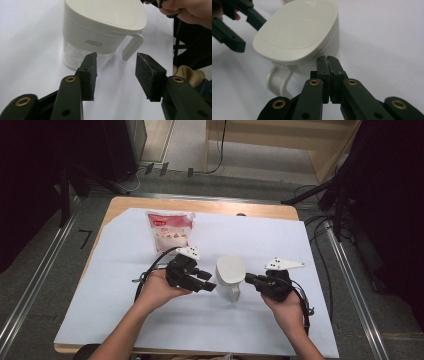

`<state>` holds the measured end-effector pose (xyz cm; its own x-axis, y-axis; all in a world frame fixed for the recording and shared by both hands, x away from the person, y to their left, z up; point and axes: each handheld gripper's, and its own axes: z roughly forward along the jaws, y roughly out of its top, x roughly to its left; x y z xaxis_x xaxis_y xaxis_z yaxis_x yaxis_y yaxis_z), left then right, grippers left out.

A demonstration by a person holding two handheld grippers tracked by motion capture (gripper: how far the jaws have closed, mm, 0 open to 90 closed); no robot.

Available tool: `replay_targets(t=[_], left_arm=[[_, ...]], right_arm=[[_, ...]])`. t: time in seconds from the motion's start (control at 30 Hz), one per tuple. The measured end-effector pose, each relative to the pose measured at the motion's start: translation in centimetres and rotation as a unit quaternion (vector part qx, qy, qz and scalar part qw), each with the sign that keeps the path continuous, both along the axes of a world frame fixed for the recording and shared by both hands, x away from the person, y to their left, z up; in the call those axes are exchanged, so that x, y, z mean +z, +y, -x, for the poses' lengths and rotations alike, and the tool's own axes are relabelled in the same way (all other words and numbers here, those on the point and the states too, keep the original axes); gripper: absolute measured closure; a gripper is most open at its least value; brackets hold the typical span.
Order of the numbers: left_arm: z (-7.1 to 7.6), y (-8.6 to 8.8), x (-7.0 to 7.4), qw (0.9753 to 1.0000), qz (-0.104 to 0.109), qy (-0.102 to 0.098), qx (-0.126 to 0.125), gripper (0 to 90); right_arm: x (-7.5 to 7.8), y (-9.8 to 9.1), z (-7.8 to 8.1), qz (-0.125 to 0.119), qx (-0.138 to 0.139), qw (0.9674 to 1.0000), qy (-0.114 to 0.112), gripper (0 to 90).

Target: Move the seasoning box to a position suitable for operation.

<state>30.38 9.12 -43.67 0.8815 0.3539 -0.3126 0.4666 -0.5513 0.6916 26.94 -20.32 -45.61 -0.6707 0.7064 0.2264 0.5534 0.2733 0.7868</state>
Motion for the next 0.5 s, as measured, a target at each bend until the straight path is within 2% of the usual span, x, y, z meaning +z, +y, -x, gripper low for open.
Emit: replay_targets(t=[0.1, 0.13, 0.17, 0.27, 0.37, 0.5], left_arm=[[-0.3, 0.2, -0.1, 1.0000, -0.003, -0.008, -0.003, 43.9], [-0.4, 0.2, -0.2, 1.0000, -0.009, -0.004, 0.001, 43.1], [-0.5, 0.3, -0.3, 0.9999, -0.012, -0.001, 0.001, 43.1], [-0.8, 0.5, -0.4, 0.9999, -0.011, 0.001, 0.005, 43.2], [-1.1, 0.8, -0.4, 0.9999, 0.001, 0.003, 0.011, 43.0], [-1.5, 1.1, -0.2, 0.9999, 0.006, -0.002, 0.014, 41.0]], right_arm=[[0.1, 0.0, 0.5, 0.001, 0.001, 1.0000, 0.002, 89.4], [0.2, -0.1, 0.6, 0.003, -0.001, 1.0000, -0.003, 89.6], [0.5, -0.3, 0.9, -0.005, -0.004, 1.0000, 0.002, 89.9], [0.8, -0.5, 1.3, -0.006, -0.005, 1.0000, 0.003, 89.9], [1.1, -0.5, 2.1, -0.010, 0.000, 0.9999, 0.004, 90.0], [1.2, -0.2, 2.8, -0.012, 0.008, 0.9999, 0.003, 90.0]])
